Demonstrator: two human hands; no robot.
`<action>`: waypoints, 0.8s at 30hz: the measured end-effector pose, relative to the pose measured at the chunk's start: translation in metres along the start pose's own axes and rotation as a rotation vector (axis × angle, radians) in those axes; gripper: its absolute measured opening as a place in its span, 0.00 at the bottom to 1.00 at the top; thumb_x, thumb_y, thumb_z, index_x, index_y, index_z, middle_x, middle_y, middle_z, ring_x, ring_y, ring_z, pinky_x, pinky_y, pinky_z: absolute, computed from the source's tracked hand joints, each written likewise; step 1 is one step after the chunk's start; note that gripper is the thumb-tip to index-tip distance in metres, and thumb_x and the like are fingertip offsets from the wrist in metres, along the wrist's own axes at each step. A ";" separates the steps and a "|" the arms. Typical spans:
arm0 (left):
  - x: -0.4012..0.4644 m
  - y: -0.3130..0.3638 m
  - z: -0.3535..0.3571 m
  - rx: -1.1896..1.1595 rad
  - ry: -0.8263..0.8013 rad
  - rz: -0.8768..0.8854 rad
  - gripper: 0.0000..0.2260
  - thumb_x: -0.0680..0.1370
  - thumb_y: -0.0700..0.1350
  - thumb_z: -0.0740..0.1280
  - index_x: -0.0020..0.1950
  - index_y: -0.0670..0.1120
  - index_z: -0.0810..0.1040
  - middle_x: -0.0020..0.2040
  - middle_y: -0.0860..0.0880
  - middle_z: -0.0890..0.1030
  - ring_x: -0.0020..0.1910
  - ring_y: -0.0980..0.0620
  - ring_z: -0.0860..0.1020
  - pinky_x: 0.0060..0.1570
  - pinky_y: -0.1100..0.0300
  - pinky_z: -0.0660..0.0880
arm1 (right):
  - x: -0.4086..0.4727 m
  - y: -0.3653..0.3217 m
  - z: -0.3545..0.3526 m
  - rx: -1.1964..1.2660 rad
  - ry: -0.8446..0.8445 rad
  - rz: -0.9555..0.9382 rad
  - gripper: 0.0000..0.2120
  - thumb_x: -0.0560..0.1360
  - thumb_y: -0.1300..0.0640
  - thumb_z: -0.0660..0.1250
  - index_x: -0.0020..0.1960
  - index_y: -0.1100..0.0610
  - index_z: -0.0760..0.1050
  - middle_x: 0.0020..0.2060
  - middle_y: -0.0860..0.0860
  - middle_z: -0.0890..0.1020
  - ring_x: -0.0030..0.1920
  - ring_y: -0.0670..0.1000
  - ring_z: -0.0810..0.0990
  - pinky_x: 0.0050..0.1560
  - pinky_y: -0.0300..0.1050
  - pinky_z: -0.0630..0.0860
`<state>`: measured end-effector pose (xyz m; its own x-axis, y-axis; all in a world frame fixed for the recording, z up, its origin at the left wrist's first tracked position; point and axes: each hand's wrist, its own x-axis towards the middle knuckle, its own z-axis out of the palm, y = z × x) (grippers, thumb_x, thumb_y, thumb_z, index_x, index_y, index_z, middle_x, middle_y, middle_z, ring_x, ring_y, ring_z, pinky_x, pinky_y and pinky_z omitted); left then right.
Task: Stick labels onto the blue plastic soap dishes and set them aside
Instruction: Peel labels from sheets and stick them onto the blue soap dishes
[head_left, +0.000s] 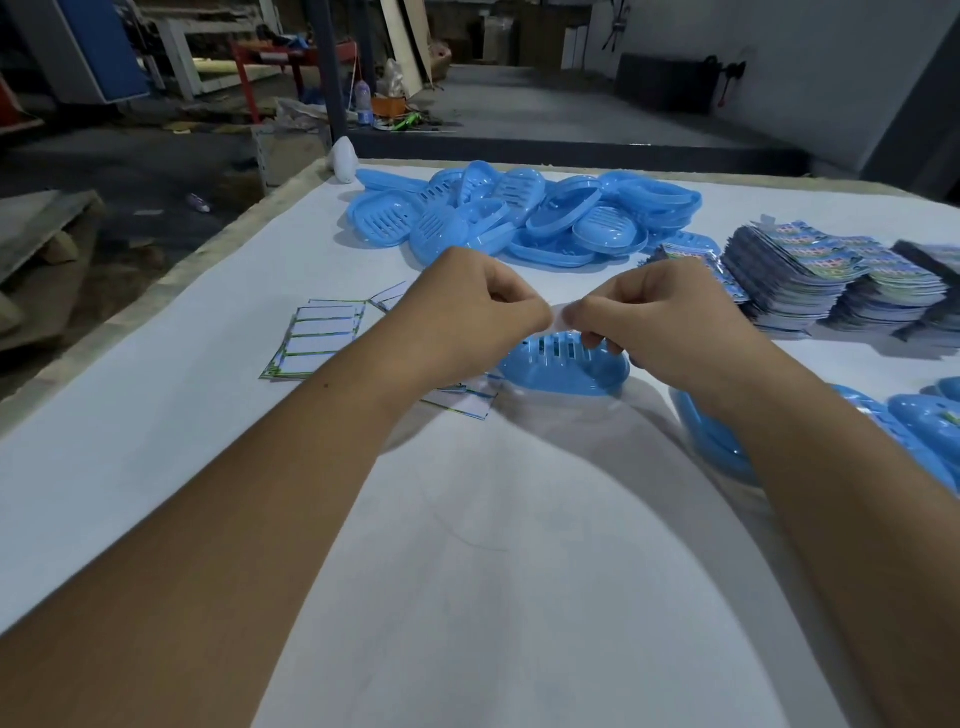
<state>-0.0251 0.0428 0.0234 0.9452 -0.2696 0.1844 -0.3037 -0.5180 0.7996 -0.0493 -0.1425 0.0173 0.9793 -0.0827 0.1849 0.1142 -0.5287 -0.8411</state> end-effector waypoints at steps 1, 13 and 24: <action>0.000 0.000 0.001 -0.002 -0.009 0.001 0.05 0.74 0.52 0.74 0.40 0.53 0.87 0.37 0.55 0.85 0.36 0.61 0.81 0.31 0.72 0.73 | 0.000 0.001 0.000 0.001 0.001 -0.008 0.11 0.67 0.47 0.75 0.34 0.55 0.84 0.38 0.66 0.82 0.32 0.52 0.71 0.34 0.47 0.67; -0.003 0.002 0.001 -0.037 0.001 -0.050 0.08 0.75 0.51 0.73 0.38 0.52 0.86 0.27 0.60 0.79 0.23 0.65 0.73 0.21 0.75 0.63 | 0.000 0.006 -0.002 0.044 -0.082 -0.116 0.10 0.71 0.45 0.76 0.40 0.51 0.87 0.38 0.58 0.86 0.33 0.49 0.72 0.35 0.45 0.69; 0.002 0.000 -0.002 -0.075 0.098 -0.089 0.10 0.71 0.56 0.76 0.34 0.52 0.85 0.27 0.58 0.78 0.24 0.64 0.72 0.24 0.72 0.66 | 0.001 0.007 0.000 0.069 -0.125 -0.156 0.09 0.79 0.51 0.72 0.43 0.51 0.87 0.39 0.48 0.88 0.31 0.41 0.75 0.32 0.32 0.71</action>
<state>-0.0230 0.0445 0.0247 0.9762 -0.1429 0.1630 -0.2120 -0.4730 0.8552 -0.0473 -0.1462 0.0120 0.9616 0.1028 0.2546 0.2727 -0.4676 -0.8409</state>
